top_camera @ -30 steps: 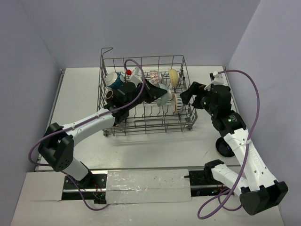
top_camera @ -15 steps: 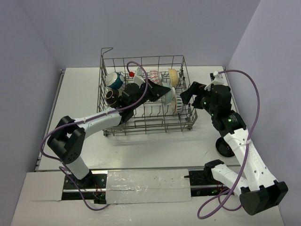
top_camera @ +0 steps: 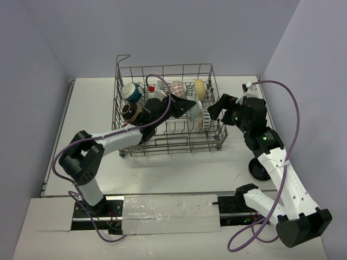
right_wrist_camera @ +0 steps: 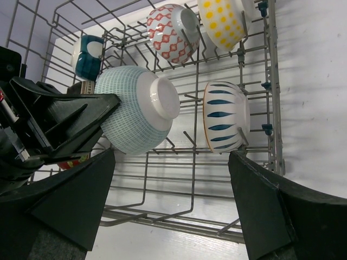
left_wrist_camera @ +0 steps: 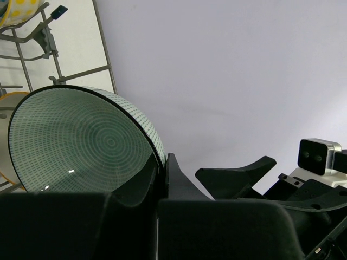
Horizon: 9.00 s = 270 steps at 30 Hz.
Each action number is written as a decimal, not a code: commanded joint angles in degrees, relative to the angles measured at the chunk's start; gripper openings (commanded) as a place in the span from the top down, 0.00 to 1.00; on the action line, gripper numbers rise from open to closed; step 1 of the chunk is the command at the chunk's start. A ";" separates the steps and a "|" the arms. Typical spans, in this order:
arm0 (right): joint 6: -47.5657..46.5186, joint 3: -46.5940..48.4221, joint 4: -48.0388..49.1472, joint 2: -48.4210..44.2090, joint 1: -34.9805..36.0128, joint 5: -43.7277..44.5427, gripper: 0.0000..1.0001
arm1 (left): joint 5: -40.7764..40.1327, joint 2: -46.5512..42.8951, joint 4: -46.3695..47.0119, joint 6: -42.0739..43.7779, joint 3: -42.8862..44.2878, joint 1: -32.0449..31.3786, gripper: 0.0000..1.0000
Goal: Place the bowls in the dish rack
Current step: Insert the bowl into the dish rack, then pick up the bowl from the corner of the board.
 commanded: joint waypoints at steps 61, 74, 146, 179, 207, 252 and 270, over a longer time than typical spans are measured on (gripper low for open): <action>0.09 -0.70 3.29 0.78 -1.60 -0.60 0.08 | 15.97 9.26 11.23 -11.45 -2.88 4.11 1.00; 0.09 -0.87 3.64 0.42 -2.04 -0.25 0.08 | 16.85 8.12 5.17 -11.10 -3.32 4.64 1.00; 9.49 5.81 -10.85 2.89 -8.46 23.29 0.11 | 24.22 4.33 -34.99 46.43 28.31 -3.53 0.01; 28.03 -12.74 -37.05 -9.42 -10.57 24.71 0.29 | 8.15 -32.22 -54.78 61.58 6.79 -5.56 0.01; 29.36 -14.32 -35.12 -1.69 -26.38 21.73 0.21 | -5.92 -39.35 -51.08 64.84 -2.88 -10.13 0.01; 14.42 -12.13 -9.28 24.06 -37.20 10.56 1.00 | -8.47 -36.27 -53.02 64.84 -1.83 -6.00 0.01; 13.62 -1.50 -4.35 32.23 -30.79 6.07 1.00 | -6.80 -34.16 -53.72 64.22 -1.30 -3.89 0.01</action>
